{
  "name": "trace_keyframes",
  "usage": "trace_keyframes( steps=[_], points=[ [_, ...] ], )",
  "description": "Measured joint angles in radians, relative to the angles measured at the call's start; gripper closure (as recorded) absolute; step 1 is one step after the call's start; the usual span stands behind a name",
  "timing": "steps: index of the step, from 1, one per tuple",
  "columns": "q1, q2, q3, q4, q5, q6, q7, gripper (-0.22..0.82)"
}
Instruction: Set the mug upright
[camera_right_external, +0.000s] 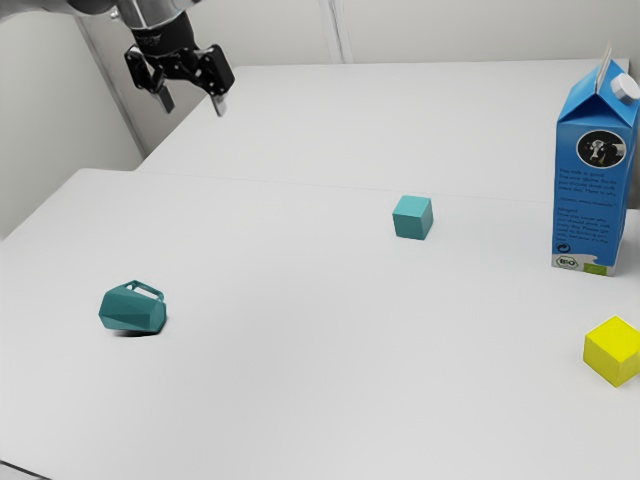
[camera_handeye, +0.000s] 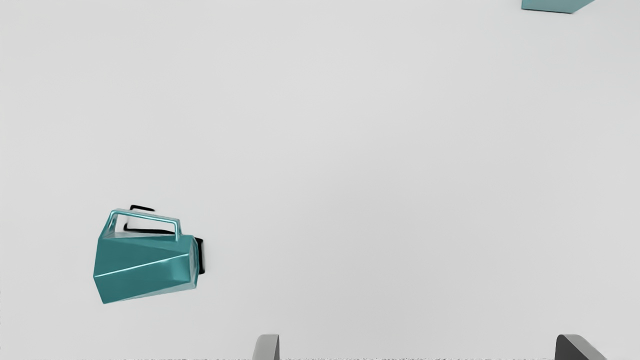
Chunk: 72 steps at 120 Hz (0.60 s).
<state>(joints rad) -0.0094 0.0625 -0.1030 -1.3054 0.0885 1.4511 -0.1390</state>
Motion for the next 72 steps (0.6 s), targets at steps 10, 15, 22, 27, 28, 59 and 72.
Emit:
trace_keyframes(
  steps=[10,15,22,27,28,59,72],
  points=[
    [-0.018,-0.023,0.015,-0.032,0.004,0.012,0.009,0.00],
    [-0.019,-0.033,0.017,-0.054,0.006,0.025,0.013,0.00],
    [-0.027,-0.036,0.026,-0.084,0.004,0.042,0.018,0.00],
    [-0.066,-0.034,0.070,-0.120,-0.013,0.052,0.019,0.00],
    [-0.074,-0.033,0.081,-0.128,-0.019,0.054,0.019,0.00],
    [-0.024,0.026,0.449,-0.327,-0.269,0.155,0.140,0.00],
    [0.055,0.071,0.560,-0.394,-0.414,0.194,0.240,0.00]
  ],
)
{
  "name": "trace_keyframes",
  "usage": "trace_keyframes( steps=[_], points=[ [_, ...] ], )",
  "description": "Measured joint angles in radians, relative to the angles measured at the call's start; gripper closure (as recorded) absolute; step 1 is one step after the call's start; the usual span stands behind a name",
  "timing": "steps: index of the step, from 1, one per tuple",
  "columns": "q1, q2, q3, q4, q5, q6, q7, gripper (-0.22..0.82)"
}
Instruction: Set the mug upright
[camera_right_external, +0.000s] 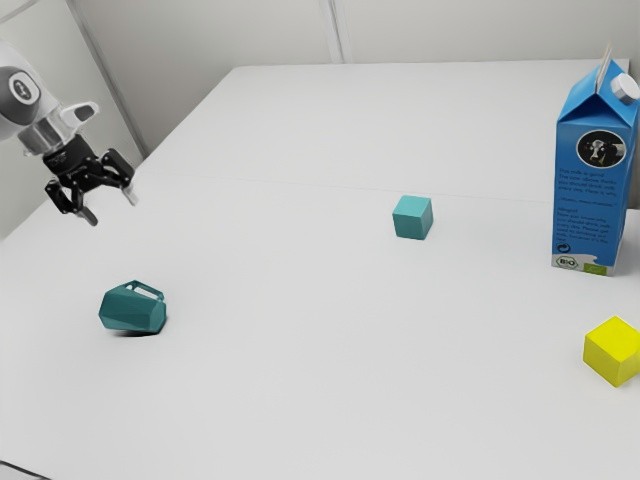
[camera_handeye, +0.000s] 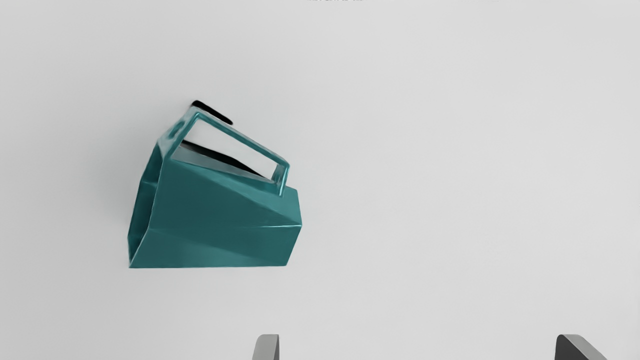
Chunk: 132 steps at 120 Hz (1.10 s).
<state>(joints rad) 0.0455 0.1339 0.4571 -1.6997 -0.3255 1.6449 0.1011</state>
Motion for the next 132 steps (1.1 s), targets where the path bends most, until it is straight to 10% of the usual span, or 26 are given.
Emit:
trace_keyframes(
  steps=[38,90,132],
  points=[
    [0.128,0.228,0.137,0.014,-0.334,-0.010,0.368,0.00],
    [0.251,0.451,0.151,0.065,-0.630,-0.161,0.797,0.00],
    [0.251,0.381,0.187,-0.060,-0.652,-0.223,1.015,0.00]
  ],
)
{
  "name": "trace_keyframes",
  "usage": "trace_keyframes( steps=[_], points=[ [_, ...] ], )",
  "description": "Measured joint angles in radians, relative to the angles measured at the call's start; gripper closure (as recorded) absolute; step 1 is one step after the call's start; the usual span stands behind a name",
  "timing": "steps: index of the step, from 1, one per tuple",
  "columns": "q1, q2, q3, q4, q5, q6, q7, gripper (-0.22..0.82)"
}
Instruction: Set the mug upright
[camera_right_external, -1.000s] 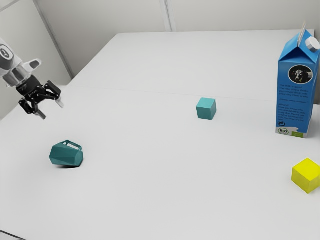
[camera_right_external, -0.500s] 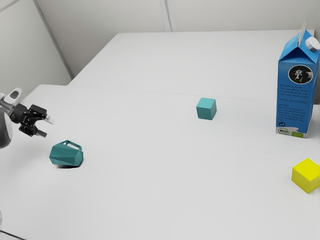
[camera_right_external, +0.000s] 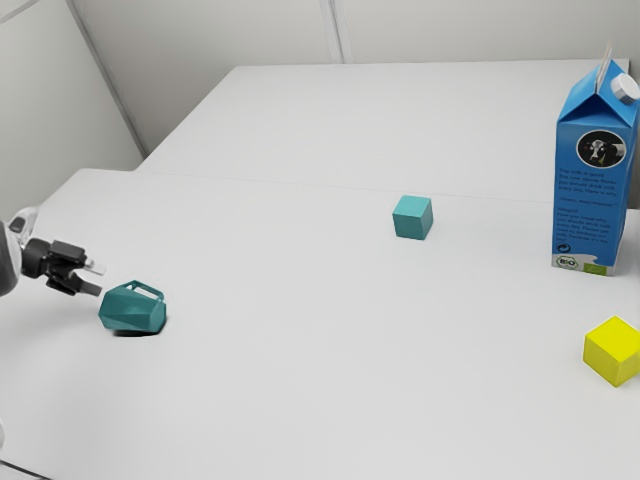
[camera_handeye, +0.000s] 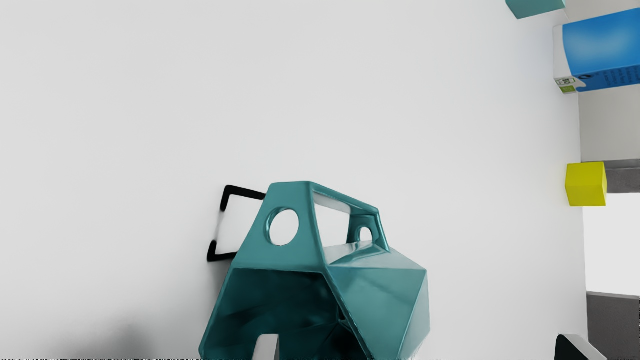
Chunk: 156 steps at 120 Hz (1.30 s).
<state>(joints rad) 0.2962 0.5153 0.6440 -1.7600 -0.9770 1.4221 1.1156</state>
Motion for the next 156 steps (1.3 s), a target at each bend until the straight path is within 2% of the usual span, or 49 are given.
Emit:
trace_keyframes(
  steps=[40,87,95,111,121,135,156],
  points=[
    [-0.002,-0.002,-0.010,-0.055,0.002,0.042,0.038,0.00],
    [-0.010,-0.031,-0.079,-0.126,-0.003,0.055,0.003,0.00],
    [-0.012,-0.033,-0.083,-0.126,-0.006,0.057,-0.004,0.11],
    [-0.011,-0.037,-0.084,-0.126,-0.010,0.067,-0.016,0.44],
    [-0.012,-0.037,-0.084,-0.128,-0.012,0.073,-0.024,0.58],
    [-0.012,-0.042,-0.084,-0.136,-0.013,0.079,-0.035,0.67],
    [-0.014,-0.063,-0.084,-0.141,-0.013,0.076,-0.051,0.72]
  ],
)
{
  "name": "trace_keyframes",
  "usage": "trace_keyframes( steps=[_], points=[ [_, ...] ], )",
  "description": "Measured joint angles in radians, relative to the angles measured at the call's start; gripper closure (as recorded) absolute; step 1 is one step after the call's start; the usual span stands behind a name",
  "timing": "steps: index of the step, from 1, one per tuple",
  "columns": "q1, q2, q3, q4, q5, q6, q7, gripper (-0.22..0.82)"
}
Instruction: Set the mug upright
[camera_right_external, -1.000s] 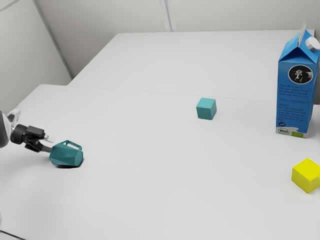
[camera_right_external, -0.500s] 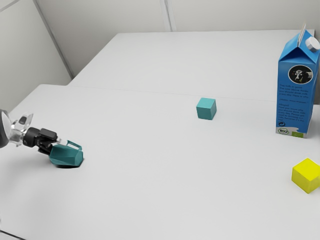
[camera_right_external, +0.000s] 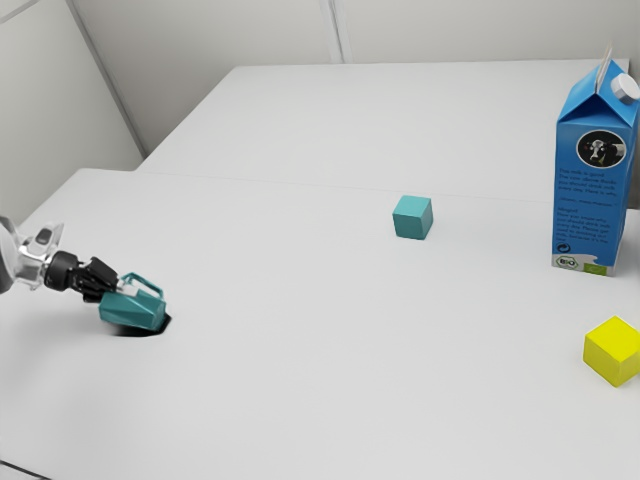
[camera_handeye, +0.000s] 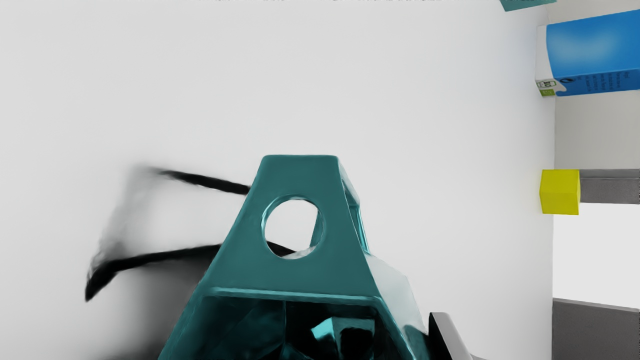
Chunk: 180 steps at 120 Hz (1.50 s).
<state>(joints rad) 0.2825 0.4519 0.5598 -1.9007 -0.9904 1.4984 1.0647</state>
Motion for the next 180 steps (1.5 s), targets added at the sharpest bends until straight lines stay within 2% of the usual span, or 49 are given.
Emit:
trace_keyframes(
  steps=[24,40,52,64,73,84,108,143,150,168,180],
  points=[
    [-0.028,-0.063,-0.009,0.005,0.003,-0.014,-0.019,0.76],
    [-0.081,-0.198,-0.090,0.048,0.118,0.047,-0.033,0.76],
    [-0.179,-0.254,-0.138,0.101,0.284,0.155,-0.046,0.77],
    [-0.313,-0.239,-0.162,0.141,0.464,0.283,-0.079,0.77],
    [-0.365,-0.212,-0.202,0.142,0.587,0.376,-0.118,0.77],
    [-0.422,-0.171,-0.220,0.139,0.672,0.479,-0.172,0.77],
    [-0.458,-0.123,-0.261,0.133,0.830,0.608,-0.327,0.76],
    [-0.462,-0.075,-0.263,0.111,0.875,0.667,-0.496,0.76],
    [-0.462,-0.073,-0.263,0.109,0.873,0.670,-0.520,0.69],
    [-0.461,-0.072,-0.264,0.107,0.869,0.673,-0.569,0.37],
    [-0.461,-0.073,-0.263,0.107,0.867,0.673,-0.595,0.23]
  ],
)
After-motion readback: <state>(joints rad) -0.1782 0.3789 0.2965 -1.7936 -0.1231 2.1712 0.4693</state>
